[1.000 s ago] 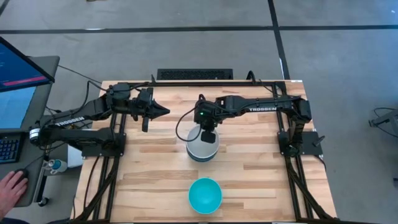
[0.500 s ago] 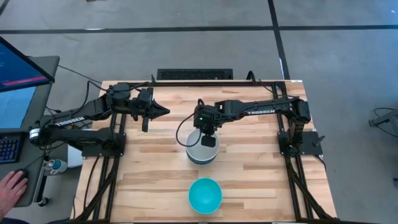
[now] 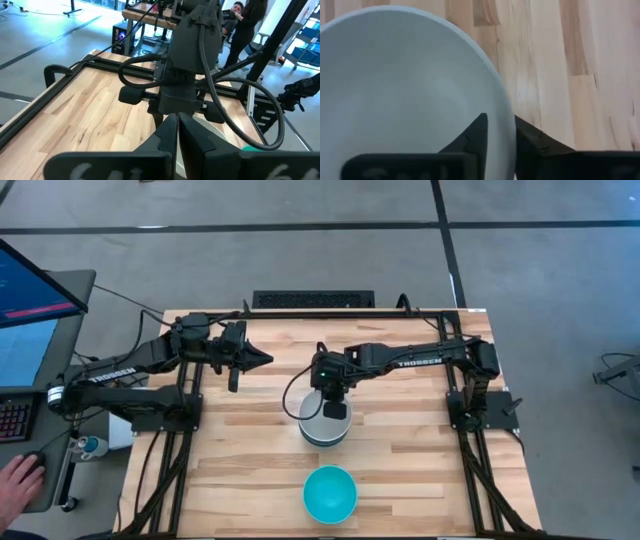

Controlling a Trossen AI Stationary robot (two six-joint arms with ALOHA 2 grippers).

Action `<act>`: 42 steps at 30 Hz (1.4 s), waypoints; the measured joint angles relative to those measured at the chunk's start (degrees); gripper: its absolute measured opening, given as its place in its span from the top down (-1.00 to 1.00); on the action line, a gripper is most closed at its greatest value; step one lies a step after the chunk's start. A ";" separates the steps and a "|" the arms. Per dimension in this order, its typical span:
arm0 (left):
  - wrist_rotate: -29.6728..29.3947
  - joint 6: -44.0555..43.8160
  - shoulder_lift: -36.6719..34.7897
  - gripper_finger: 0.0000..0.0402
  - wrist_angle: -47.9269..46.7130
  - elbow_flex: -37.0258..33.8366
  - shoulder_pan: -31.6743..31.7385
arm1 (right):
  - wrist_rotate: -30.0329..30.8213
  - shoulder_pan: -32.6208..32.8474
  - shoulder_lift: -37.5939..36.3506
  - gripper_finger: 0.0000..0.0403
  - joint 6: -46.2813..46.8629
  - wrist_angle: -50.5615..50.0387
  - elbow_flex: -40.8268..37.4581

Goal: Nest bowls inside each other
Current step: Stack the white bowl on the black bowl, then stack the blue bowl on the white bowl

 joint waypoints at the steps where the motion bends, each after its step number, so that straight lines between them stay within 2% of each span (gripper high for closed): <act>1: 0.00 -0.23 0.00 0.97 0.02 0.00 0.00 | -0.01 0.02 -0.02 0.54 0.13 -0.02 0.02; 11: -0.02 -0.39 0.00 0.97 0.00 0.00 0.00 | -1.41 0.14 -0.36 0.30 3.33 -3.95 7.52; 17: -0.03 -3.07 0.08 0.97 0.00 0.00 -0.15 | -1.89 0.70 -0.35 0.27 4.60 -14.43 12.10; 21: -0.20 -5.41 0.86 0.97 -1.50 0.02 -3.37 | -3.05 2.25 -0.52 0.30 4.57 -21.02 15.18; 24: -0.88 -6.61 1.73 0.97 -3.14 0.02 -8.20 | -3.06 4.08 -2.64 0.34 1.78 -20.13 15.93; 29: -10.68 -10.28 4.04 0.97 -5.39 0.04 -19.11 | -2.99 6.57 -7.86 0.43 -0.45 -16.40 15.92; 35: -22.97 -12.83 11.33 0.97 -2.50 0.04 -31.60 | -2.86 7.90 -15.24 0.49 -0.60 -8.75 14.11; 42: -27.93 -20.25 21.74 0.97 12.03 0.13 -38.05 | -2.97 8.72 -23.41 0.49 2.49 -1.35 0.13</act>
